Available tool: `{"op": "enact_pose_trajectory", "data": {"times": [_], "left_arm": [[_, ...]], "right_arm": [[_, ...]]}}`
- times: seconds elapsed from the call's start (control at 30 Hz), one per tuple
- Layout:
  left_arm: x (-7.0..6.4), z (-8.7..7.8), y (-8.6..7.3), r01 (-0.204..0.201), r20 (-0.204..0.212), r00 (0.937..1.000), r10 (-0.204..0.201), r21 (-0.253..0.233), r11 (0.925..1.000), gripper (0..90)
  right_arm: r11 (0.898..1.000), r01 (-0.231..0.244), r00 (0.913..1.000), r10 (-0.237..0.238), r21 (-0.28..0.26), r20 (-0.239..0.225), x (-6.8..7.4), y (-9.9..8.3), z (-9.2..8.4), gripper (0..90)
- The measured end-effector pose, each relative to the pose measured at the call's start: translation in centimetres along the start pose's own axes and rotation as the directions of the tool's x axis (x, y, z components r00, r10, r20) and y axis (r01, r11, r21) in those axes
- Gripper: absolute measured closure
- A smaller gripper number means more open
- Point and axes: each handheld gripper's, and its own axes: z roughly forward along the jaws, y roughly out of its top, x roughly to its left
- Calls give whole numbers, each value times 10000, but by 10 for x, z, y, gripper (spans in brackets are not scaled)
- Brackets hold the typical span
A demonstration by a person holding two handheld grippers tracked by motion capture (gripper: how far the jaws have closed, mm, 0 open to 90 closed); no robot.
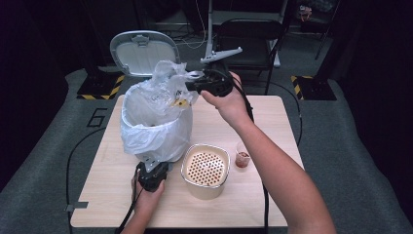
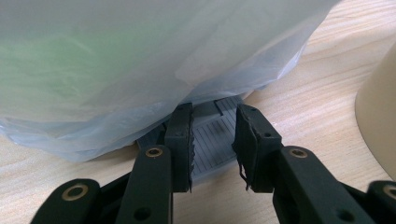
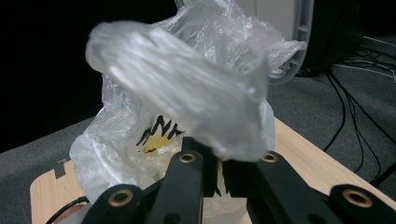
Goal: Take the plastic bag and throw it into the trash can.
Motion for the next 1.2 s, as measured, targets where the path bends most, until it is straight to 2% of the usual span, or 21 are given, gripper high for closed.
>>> {"op": "enact_pose_trajectory", "data": {"times": [0.17, 0.47, 0.63, 0.73, 0.8, 1.03, 1.07, 1.13, 1.17, 1.2], "left_arm": [[1, -1, 0, -161, -60, 9999, 161, 69, 9998, 675], [0, 0, 0, -7, 40, 10000, 7, 34, 10000, 675], [0, 0, 0, 70, 50, 10000, -70, 20, 10000, 675], [1, 0, 0, -118, -52, 9999, 118, 48, 9999, 675], [1, 0, 0, -65, 13, 10000, 65, 51, 10000, 674], [1, 0, 0, -94, -37, 9999, 94, 6, 10000, 674], [1, 0, 0, -54, -6, 10000, 54, 15, 10000, 675], [1, 0, 0, -62, -15, 10000, 62, 12, 10000, 675], [1, 0, 0, -62, -15, 10000, 62, 12, 10000, 675], [1, 0, 0, -46, -11, 10000, 46, 6, 10000, 675]], "right_arm": [[10000, 56, 10000, -56, -17, -26, 5, 4, 10, 864], [10000, 17, 9998, -18, -66, -218, 10, 8, 28, 862], [9997, 228, 9994, -228, -2, -267, 14, 9, 38, 860], [9999, 170, 9995, -169, 28, -255, 17, 10, 45, 857], [9994, 330, 9993, -329, 40, -200, 17, 10, 49, 854], [9997, 213, 9997, -212, 153, -91, 20, 8, 63, 837], [9993, 339, 9994, -338, 168, -105, 20, 8, 65, 821], [9988, 111, 9999, -106, 474, -121, 24, 6, 75, 596], [9988, 111, 9999, -106, 474, -121, 24, 6, 75, 596], [9955, -78, 9999, 68, 943, 114, 26, 5, 82, 487]]}}
